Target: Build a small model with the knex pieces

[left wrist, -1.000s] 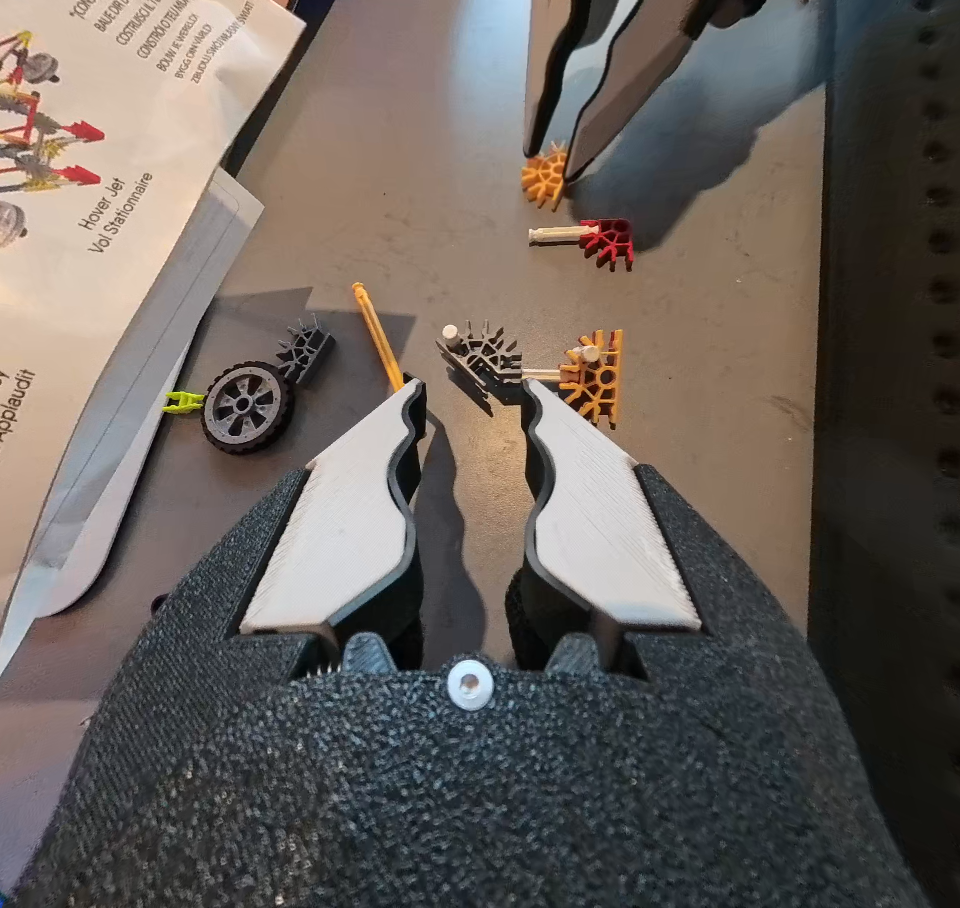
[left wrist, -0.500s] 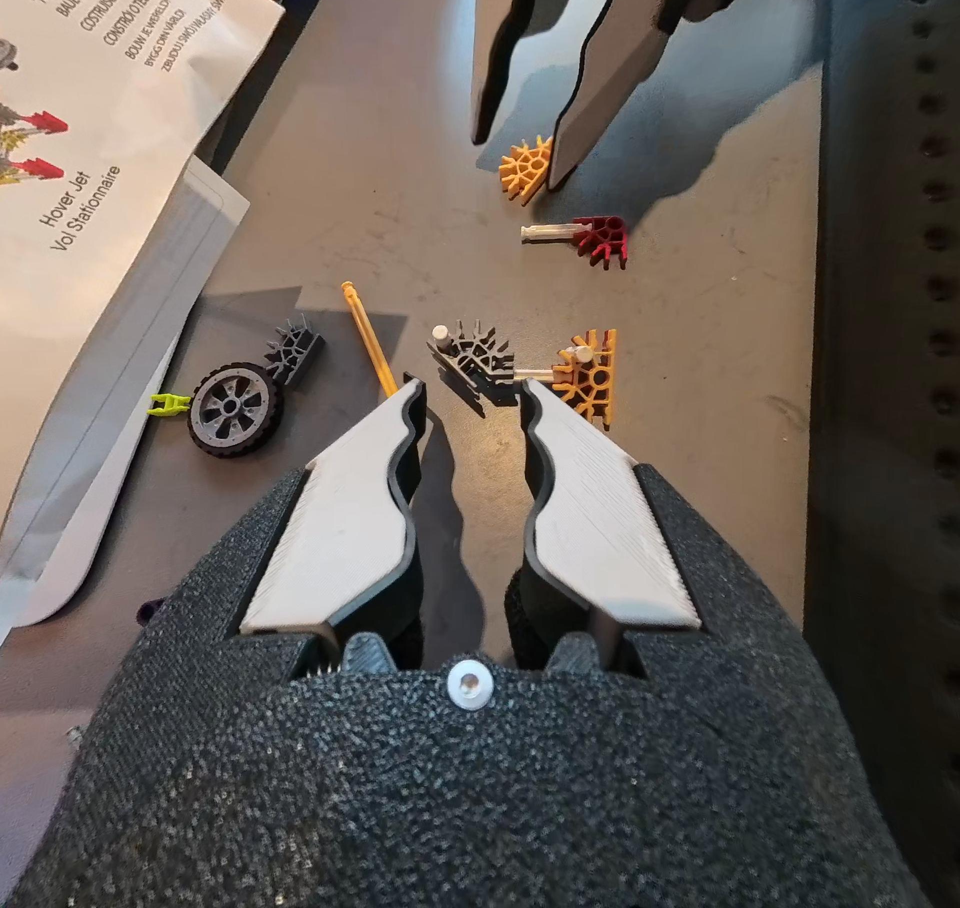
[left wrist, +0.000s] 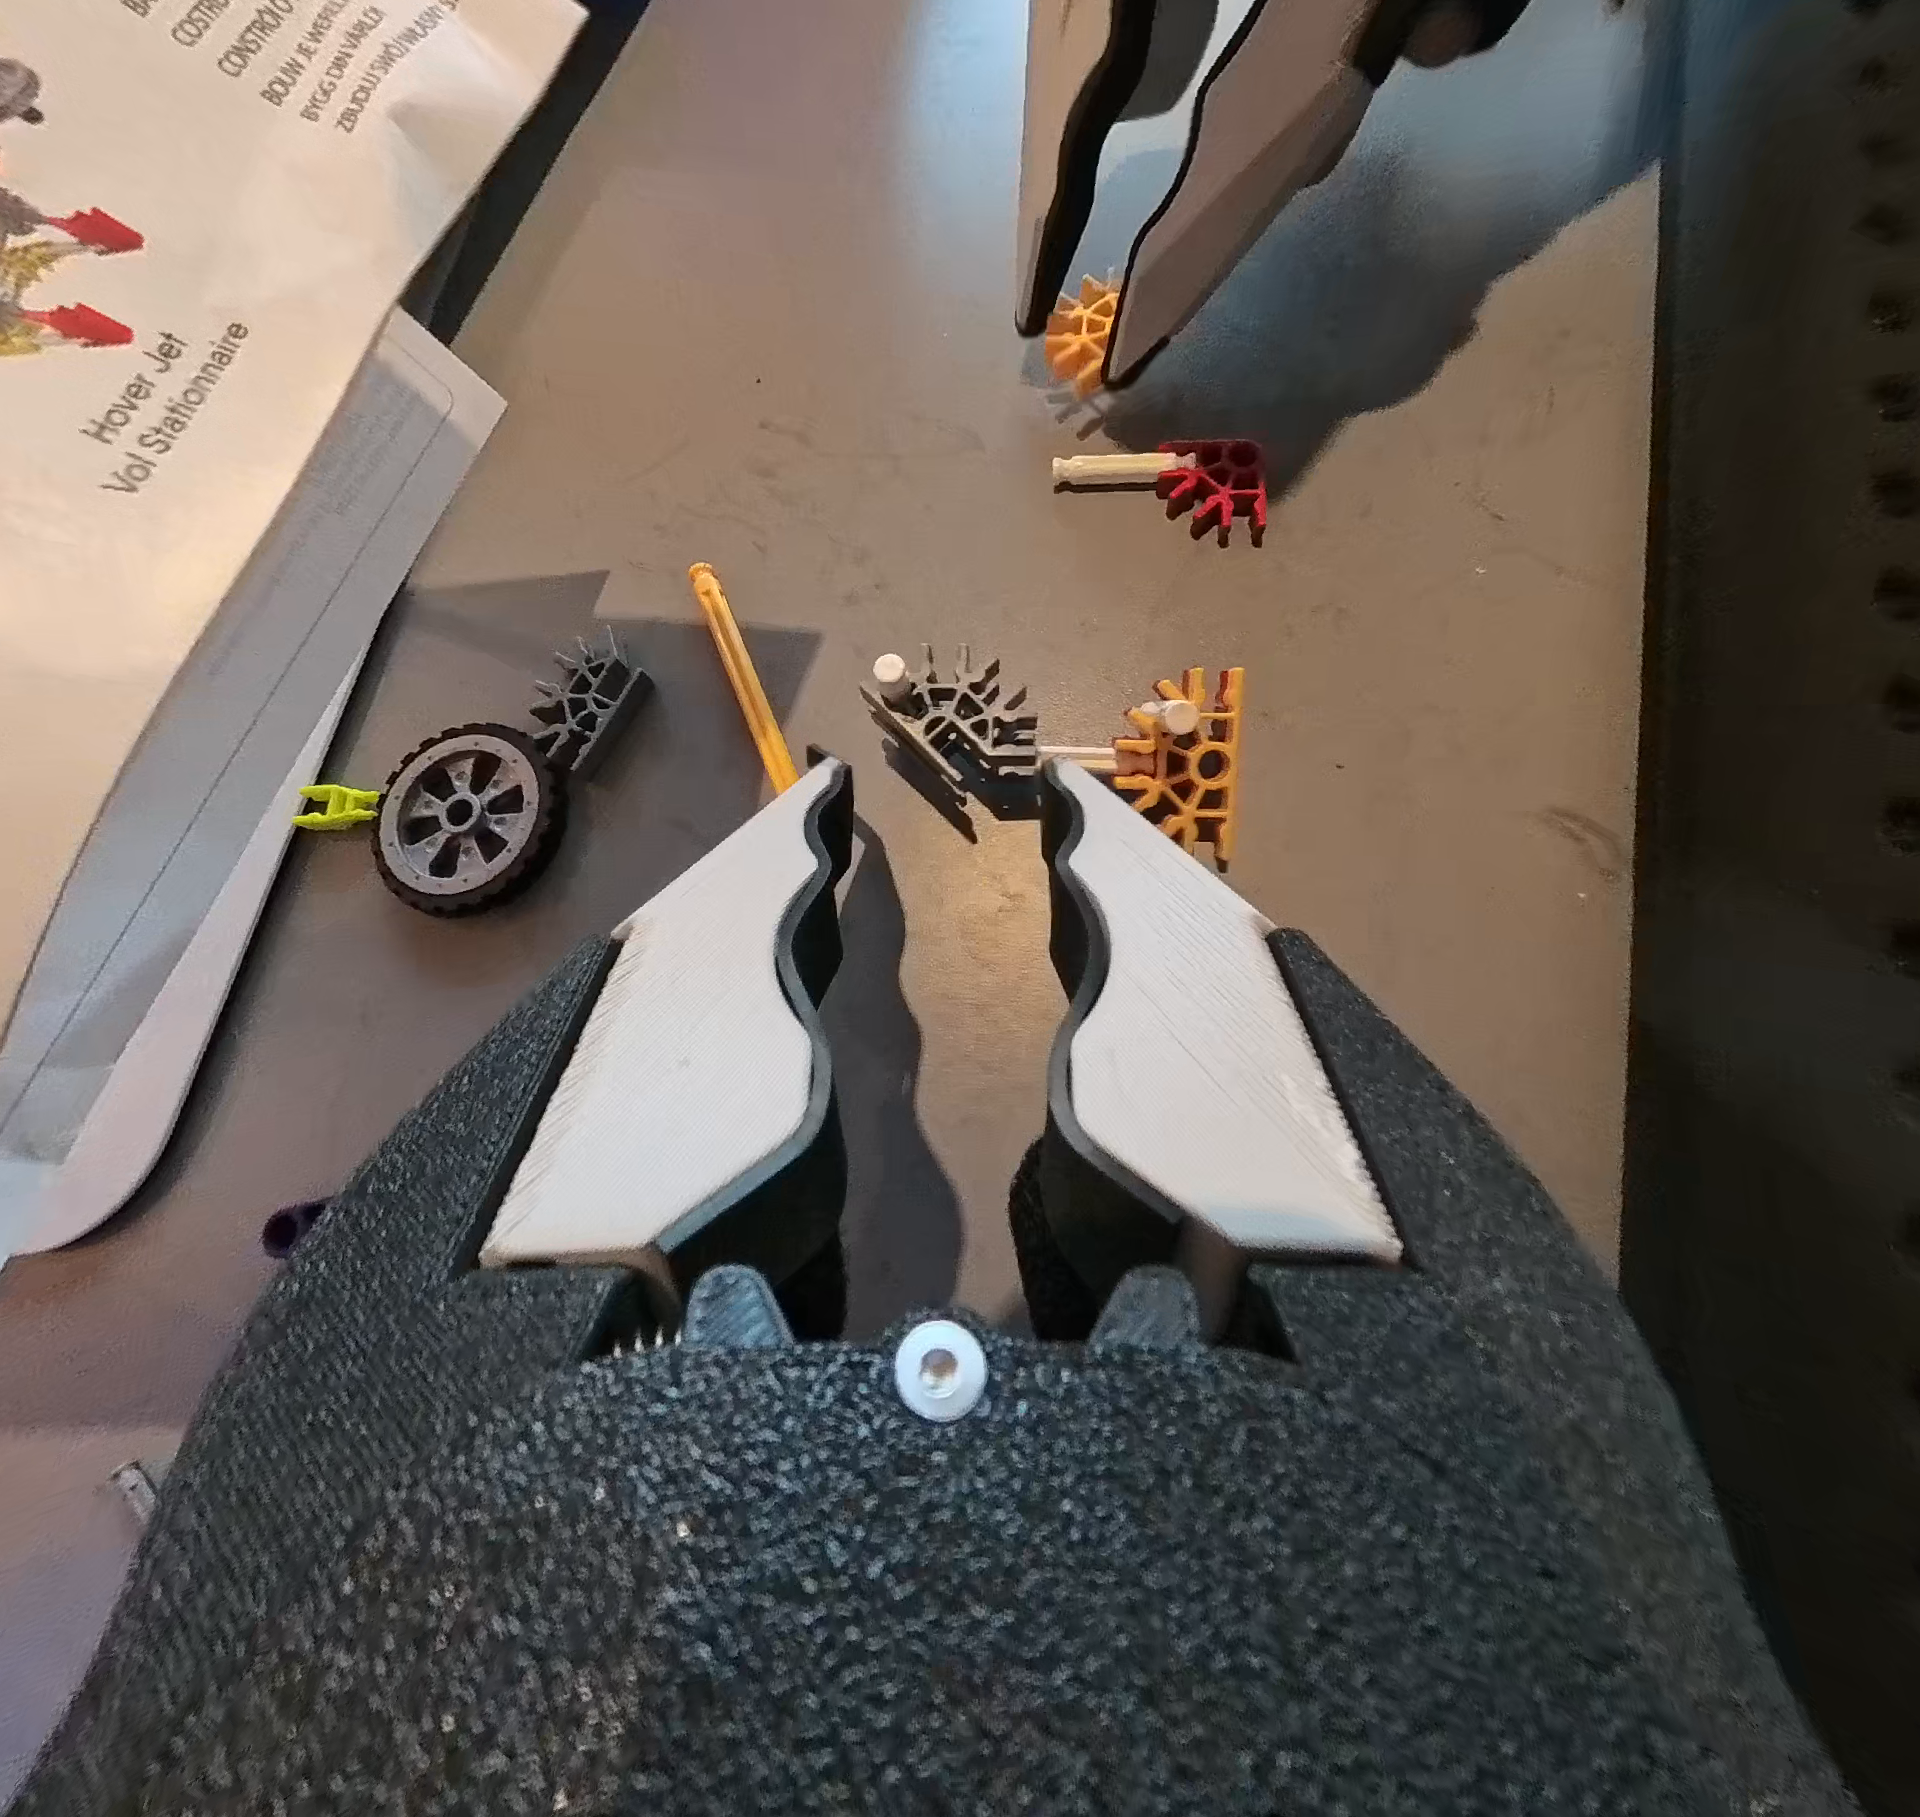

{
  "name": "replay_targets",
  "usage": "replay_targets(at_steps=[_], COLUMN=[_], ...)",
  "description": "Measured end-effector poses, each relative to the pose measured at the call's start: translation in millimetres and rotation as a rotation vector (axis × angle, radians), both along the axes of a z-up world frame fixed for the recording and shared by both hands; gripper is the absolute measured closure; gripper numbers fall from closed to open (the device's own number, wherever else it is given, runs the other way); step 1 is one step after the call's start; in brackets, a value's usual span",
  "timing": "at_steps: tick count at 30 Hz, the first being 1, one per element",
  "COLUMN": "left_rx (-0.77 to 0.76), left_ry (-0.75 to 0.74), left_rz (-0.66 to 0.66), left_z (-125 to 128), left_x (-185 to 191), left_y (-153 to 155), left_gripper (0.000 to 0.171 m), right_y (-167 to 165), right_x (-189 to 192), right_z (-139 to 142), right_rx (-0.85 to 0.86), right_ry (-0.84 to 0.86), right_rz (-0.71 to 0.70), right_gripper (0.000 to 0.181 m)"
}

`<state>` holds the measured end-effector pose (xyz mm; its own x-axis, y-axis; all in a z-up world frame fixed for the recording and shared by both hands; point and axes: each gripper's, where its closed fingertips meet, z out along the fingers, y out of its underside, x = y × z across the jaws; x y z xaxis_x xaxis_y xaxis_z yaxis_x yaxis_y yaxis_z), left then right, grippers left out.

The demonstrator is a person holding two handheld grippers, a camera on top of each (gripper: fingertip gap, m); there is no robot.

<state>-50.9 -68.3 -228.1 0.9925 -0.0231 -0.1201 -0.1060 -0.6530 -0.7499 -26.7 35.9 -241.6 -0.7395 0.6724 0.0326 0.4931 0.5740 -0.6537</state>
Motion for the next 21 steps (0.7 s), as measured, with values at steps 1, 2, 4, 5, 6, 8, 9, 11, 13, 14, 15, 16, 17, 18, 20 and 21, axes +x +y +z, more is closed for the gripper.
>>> replay_targets(at_steps=[1,2,4,5,6,8,9,11,13,14,15,16,17,18,20,21], left_rx=[0.001,0.004,0.01,0.014,0.019,0.031,0.04,0.057,0.08,0.091,0.096,0.099,0.107,0.118,0.135,0.142], left_ry=[-0.002,-0.005,-0.009,-0.009,-0.007,-0.006,-0.007,-0.012,-0.027,-0.036,-0.037,-0.033,-0.029,-0.028,-0.031,-0.036], left_rz=[0.002,0.003,0.007,0.009,0.01,0.013,0.011,0.006,-0.01,-0.015,-0.017,-0.021,-0.027,-0.033,-0.04,-0.047], left_z=[0.0,0.1,1.4,2.2,3.4,6.1,7.8,11.1,14.8,16.6,18.0,19.1,21.0,23.5,27.5,28.7], left_x=[-0.6,-0.9,-1.7,-2.2,-2.6,-3.0,-2.6,-1.6,1.6,2.9,3.1,3.1,3.6,4.3,5.9,7.6], left_y=[-0.2,-0.2,-0.3,-0.3,-0.5,-0.1,0.3,1.1,2.4,2.7,2.6,2.0,1.6,1.6,2.0,2.5], left_gripper=[0.138,0.138,0.138,0.138,0.138,0.138,0.138,0.138,0.138,0.138,0.138,0.137,0.138,0.137,0.138,0.138], right_y=[-1.1,-2.4,-5.6,-7.3,-9.3,-16.1,-20.2,-27.4,-34.3,-37.2,-40.2,-43.1,-45.9,-48.8,-55.0,-58.4], right_x=[-0.4,-0.6,-1.6,-2.1,-2.8,-3.4,-3.9,-5.4,-7.3,-8.2,-8.7,-9.0,-9.3,-9.2,-8.5,-8.1], right_z=[3.3,6.5,12.1,14.3,16.7,22.9,26.7,32.5,36.5,37.5,37.7,37.9,38.3,38.8,41.0,43.0], right_rx=[-0.009,-0.017,-0.038,-0.047,-0.055,-0.076,-0.086,-0.094,-0.096,-0.096,-0.094,-0.092,-0.092,-0.094,-0.1,-0.105], right_ry=[0.009,0.02,0.037,0.044,0.054,0.08,0.097,0.121,0.141,0.145,0.146,0.15,0.154,0.156,0.17,0.181], right_rz=[-0.002,-0.001,-0.002,-0.003,-0.003,0.011,0.021,0.031,0.044,0.048,0.054,0.063,0.07,0.077,0.097,0.109], right_gripper=[0.16,0.16,0.16,0.16,0.16,0.16,0.16,0.16,0.16,0.16,0.16,0.16,0.16,0.16,0.16,0.16])
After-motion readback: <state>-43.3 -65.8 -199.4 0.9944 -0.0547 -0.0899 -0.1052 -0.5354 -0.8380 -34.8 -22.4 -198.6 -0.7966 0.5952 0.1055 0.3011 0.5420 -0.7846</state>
